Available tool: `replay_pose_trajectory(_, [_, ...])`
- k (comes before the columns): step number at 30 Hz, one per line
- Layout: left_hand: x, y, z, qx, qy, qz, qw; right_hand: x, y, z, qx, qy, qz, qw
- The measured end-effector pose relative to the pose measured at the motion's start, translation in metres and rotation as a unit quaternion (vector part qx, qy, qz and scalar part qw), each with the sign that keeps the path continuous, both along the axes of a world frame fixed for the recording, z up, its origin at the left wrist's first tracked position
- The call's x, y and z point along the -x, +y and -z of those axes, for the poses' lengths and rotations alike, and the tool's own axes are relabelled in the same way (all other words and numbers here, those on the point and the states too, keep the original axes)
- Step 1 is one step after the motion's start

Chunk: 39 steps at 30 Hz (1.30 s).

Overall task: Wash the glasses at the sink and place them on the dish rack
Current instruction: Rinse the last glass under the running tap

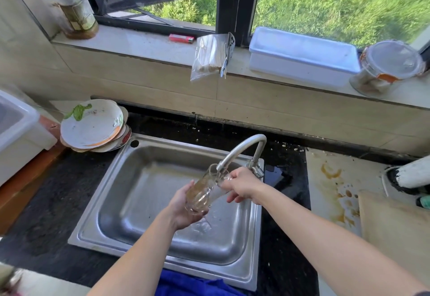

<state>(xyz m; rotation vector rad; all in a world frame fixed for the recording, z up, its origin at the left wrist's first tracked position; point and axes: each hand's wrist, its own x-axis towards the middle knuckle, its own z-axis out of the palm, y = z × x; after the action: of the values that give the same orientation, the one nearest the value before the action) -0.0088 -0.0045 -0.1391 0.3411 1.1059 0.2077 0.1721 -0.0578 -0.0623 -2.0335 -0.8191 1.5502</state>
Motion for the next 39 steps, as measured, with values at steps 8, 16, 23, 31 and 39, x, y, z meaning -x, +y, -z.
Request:
replay_pose_trajectory(8, [-0.005, 0.0, -0.006, -0.012, -0.079, -0.084, 0.993, -0.004, 0.0, 0.004, 0.016, 0.037, 0.079, 0.996])
replay_pose_trajectory(16, [-0.003, -0.001, -0.009, 0.016, -0.037, 0.016, 0.999, -0.005, 0.003, 0.004, -0.004, 0.048, 0.071, 0.996])
replay_pose_trajectory(23, [-0.003, 0.004, -0.013, -0.02, -0.03, -0.024, 0.999, -0.004, 0.003, 0.003, 0.029, 0.058, 0.04, 0.997])
replay_pose_trajectory(31, [-0.013, 0.013, -0.029, -0.151, 0.104, -0.02, 0.983, -0.002, 0.006, 0.015, -0.003, 0.058, 0.094, 0.994])
replay_pose_trajectory(39, [-0.004, 0.031, -0.061, -0.537, 0.269, 0.156, 0.784, 0.0, 0.0, 0.031, 0.026, 0.16, 0.208, 0.965])
